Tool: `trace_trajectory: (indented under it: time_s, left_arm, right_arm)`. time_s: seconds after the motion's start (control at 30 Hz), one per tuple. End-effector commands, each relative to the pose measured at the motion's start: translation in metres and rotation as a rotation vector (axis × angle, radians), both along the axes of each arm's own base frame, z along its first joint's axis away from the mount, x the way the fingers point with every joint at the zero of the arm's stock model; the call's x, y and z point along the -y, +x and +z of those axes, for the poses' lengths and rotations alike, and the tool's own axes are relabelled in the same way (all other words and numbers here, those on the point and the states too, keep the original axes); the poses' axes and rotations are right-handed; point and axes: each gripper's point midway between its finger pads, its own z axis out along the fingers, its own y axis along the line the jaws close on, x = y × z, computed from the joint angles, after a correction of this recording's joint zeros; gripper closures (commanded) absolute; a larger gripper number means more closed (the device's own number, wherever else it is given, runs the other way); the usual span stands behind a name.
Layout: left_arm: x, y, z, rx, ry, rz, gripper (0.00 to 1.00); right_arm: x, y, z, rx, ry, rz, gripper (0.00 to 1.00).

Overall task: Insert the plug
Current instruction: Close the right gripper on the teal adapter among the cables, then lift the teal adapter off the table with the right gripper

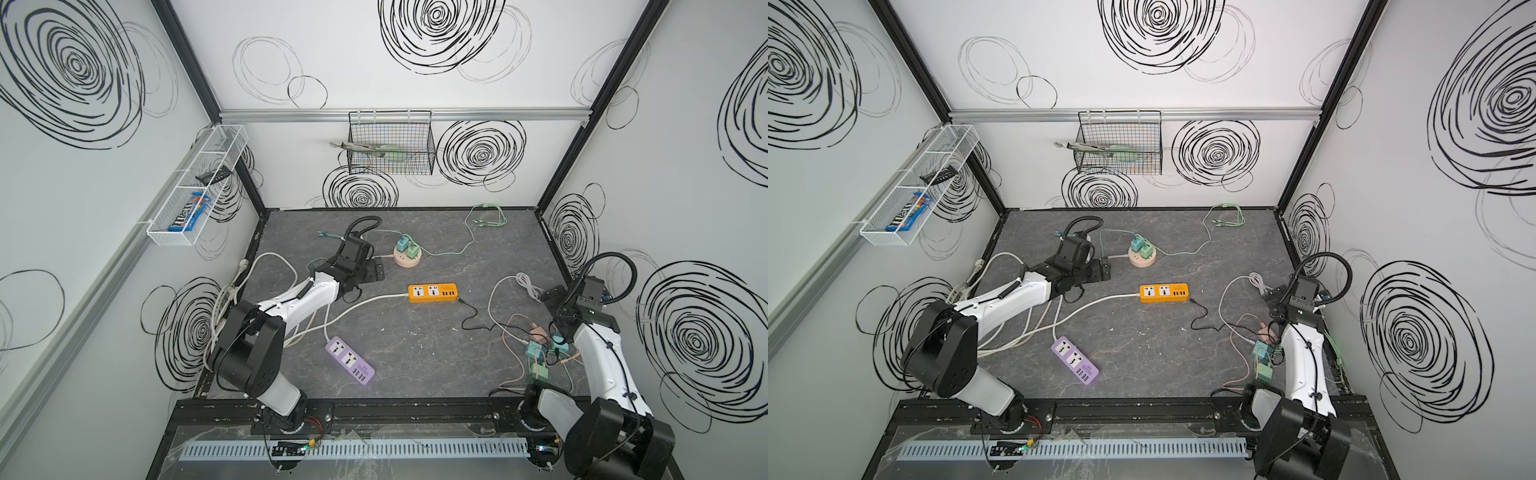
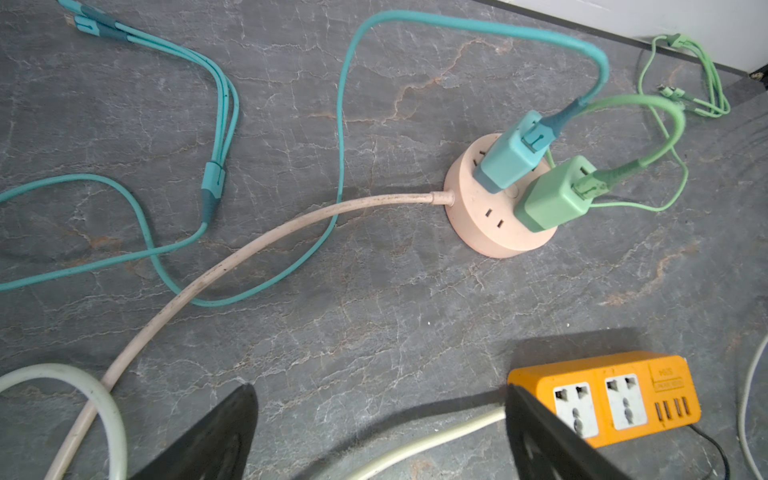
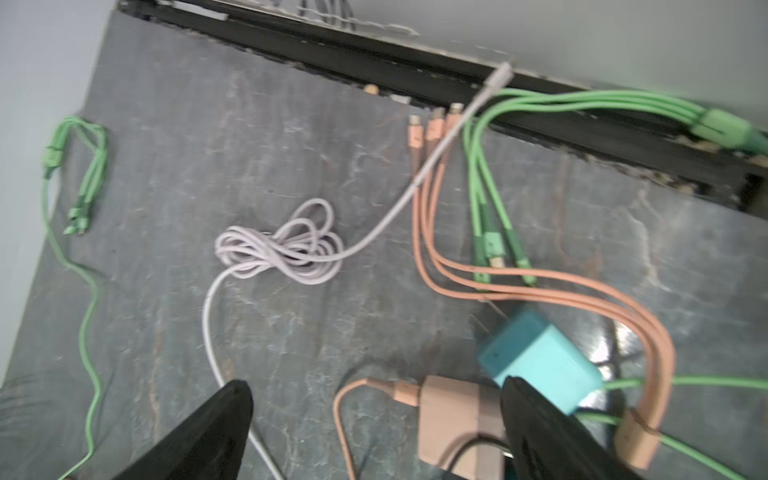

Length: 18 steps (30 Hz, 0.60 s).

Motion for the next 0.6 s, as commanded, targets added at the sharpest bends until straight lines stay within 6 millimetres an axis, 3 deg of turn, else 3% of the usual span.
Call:
trace_trajectory:
  time_s: [0.0,0.2,0.37,0.57]
  left_arm:
    - [0.004,0.005,0.005,0.011,0.001,-0.012,0.04]
    - [0.006,0.005,0.002,0.001,0.002,-0.022,0.04]
    - [0.008,0.006,0.001,-0.003,0.003,-0.024,0.04]
    - [0.015,0.006,-0.001,-0.009,0.001,-0.035,0.04]
  right_arm:
    - [0.006,-0.037,-0.026,-0.082,0.058,-0.190,0.03]
    - [0.005,-0.046,-0.059,-0.122,0.131,-0.228,0.01]
    - [0.006,-0.048,-0.070,-0.175,0.150,-0.228,0.03]
    - [-0.009,-0.026,-0.080,-0.143,0.214,-0.079,0.13]
